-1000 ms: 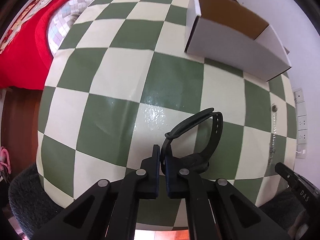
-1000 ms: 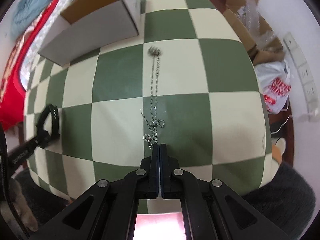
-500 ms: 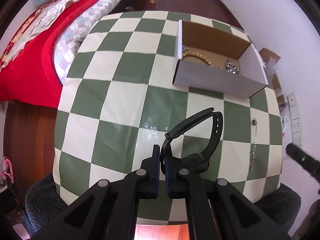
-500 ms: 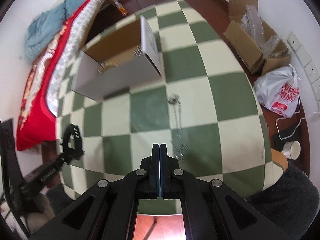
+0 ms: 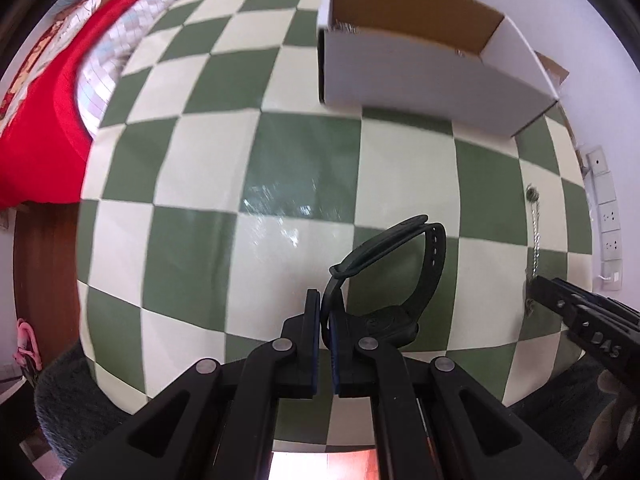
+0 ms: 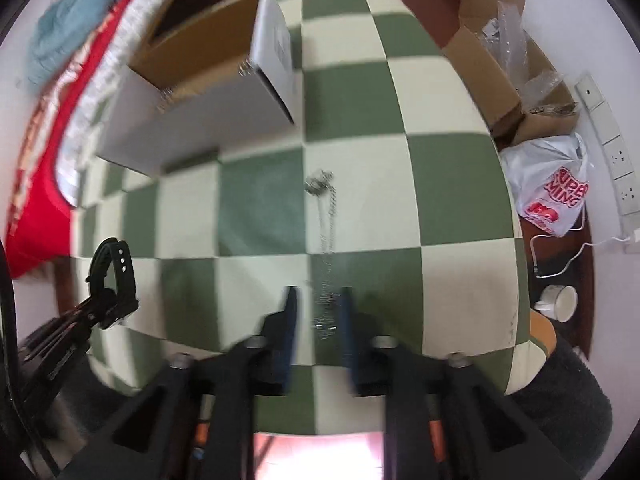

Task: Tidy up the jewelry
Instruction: 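Lift and carry the watch and chain over the box, then open both tools to drop the watch and chain into the box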

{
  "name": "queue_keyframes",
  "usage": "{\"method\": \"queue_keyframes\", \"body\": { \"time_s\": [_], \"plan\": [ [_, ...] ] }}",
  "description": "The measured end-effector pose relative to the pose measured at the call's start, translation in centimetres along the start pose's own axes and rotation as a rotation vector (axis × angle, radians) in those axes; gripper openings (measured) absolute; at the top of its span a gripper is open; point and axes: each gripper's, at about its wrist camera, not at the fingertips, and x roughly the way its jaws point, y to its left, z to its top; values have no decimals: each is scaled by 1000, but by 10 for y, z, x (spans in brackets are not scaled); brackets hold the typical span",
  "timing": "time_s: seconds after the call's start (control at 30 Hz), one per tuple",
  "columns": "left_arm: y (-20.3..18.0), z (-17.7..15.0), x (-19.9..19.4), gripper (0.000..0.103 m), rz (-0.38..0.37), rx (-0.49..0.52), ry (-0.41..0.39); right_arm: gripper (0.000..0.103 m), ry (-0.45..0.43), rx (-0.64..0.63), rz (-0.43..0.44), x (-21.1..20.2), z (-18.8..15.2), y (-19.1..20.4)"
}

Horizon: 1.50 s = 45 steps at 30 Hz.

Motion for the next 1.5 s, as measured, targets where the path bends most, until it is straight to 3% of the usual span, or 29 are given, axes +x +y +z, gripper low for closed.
{"method": "queue_keyframes", "body": {
  "time_s": [0.13, 0.23, 0.27, 0.3, 0.33, 0.47, 0.67, 0.83, 1.13, 1.5],
  "plan": [
    [3, -1, 5, 2, -1, -10, 8, 33, 39, -44, -60, 17, 0, 8],
    [7, 0, 4, 2, 0, -19, 5, 30, 39, -137, -166, 20, -4, 24],
    [7, 0, 3, 2, 2, -20, 3, 23, 26, -166, -181, 20, -7, 30],
    [7, 0, 2, 2, 2, -21, 1, 1, 22, -185, -185, 20, -9, 34],
    [7, 0, -1, 2, 2, -19, -4, 1, 13, -201, -197, 20, -11, 36],
    [5, 0, -19, 2, -6, -7, -37, 0, -32, -139, -115, 7, -16, 25],
    [0, 6, -52, 2, -44, -1, -98, 0, -148, -71, 17, -55, -15, 15],
    [1, 16, -79, 2, -69, 4, -135, 0, -259, -83, 40, -108, -5, 31],
    [-1, 37, -122, 2, -87, 25, -195, 0, -352, -117, 90, -169, 7, 43],
    [1, 100, -140, 2, -76, 44, -234, 0, -451, -207, 104, -222, 47, 79]
  ]
}}
